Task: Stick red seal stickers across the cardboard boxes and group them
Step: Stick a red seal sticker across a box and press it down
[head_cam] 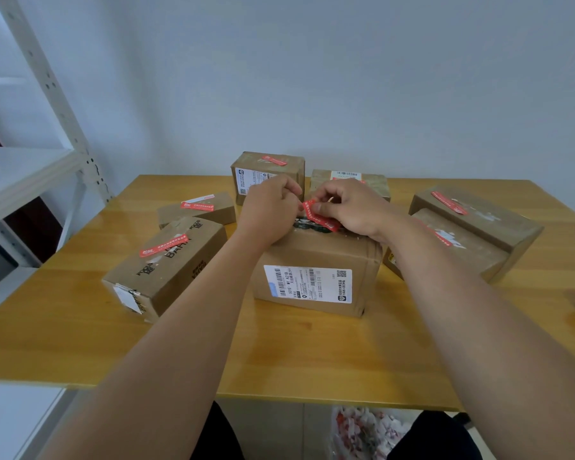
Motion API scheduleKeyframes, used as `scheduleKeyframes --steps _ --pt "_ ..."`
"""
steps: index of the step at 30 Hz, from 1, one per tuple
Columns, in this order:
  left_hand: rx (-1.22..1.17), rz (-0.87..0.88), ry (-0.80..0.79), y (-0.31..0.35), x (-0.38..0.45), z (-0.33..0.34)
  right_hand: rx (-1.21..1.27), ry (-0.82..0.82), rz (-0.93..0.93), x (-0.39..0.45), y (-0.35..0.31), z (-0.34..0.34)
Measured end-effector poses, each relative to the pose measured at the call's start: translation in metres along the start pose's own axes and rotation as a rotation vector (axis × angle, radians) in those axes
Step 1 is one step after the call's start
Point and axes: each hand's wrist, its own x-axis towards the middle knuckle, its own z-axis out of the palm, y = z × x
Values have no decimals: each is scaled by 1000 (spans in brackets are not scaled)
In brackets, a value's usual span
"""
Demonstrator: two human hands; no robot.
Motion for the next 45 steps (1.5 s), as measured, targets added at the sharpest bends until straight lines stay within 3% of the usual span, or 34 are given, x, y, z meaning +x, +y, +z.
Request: scheduleKeyframes --steps 6,11,18,34,45 --pt "38 15 -25 2 0 -1 13 -13 12 1 2 0" --pt "53 10 -33 3 0 0 190 26 31 -2 3 -3" --pt "65 1 -39 4 0 -1 177 -11 38 -2 2 0" --pt "51 -16 -39 4 -1 -1 -247 -188 23 0 -4 -19" --pt "78 -20 -25 6 -1 1 -109 -129 -25 -10 2 -15"
